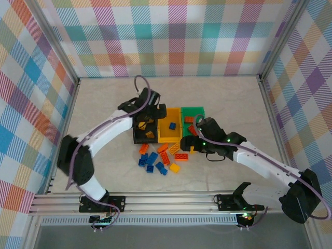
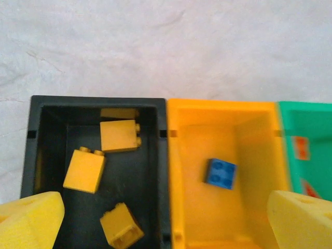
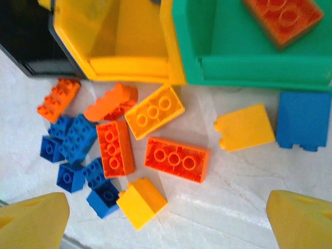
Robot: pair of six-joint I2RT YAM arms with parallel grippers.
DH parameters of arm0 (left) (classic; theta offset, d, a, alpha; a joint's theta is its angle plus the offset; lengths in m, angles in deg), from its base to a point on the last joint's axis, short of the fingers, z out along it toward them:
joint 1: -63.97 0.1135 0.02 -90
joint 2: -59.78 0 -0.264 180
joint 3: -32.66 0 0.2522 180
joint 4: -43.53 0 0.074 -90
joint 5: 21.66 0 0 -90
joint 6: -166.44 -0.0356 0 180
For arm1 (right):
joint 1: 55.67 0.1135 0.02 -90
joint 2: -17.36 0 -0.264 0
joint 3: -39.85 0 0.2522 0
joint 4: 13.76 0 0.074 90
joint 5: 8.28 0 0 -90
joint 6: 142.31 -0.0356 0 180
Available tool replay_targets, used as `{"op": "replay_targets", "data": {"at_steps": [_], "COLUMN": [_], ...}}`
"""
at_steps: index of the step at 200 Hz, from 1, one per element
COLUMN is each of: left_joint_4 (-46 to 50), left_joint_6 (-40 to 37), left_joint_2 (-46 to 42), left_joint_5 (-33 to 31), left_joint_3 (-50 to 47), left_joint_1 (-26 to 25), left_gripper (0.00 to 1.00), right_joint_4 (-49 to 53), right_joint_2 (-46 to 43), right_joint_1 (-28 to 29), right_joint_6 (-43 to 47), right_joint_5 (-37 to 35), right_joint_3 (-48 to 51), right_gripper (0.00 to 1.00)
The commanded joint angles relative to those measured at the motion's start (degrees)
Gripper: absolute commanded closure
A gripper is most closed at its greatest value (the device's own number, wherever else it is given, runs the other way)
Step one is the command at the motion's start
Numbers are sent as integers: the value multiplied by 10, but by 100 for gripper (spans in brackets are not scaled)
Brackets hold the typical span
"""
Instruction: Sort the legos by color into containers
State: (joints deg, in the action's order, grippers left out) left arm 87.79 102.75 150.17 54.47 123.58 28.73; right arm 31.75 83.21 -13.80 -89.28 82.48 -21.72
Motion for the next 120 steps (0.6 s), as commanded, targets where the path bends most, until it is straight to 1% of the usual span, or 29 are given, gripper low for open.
{"op": "replay_targets", "data": {"at_steps": [1,26,52,91,120], "left_joint_4": [-21,-10,16,50,64], "left_joint_6": [24,38,62,92,108], "left_joint_2": [-103,-196,-276,-364,-398], "left_joint_5": [40,33,23,22,20], "left_joint_3": [-52,-136,-213,-296,-330], "left_joint_1": [-28,-65,-81,-85,-85], "left_gripper": [0,0,0,0,0], "right_joint_4": [-27,-36,-51,-42,-36], "right_joint_2": [23,72,116,170,199], "right_joint_1": [25,79,124,161,170], "right_joint_6": [5,21,33,57,67], "right_joint_5": [60,62,59,22,-9], "right_joint_3": [23,16,5,-22,-37], "right_gripper": [3,6,13,28,32]}}
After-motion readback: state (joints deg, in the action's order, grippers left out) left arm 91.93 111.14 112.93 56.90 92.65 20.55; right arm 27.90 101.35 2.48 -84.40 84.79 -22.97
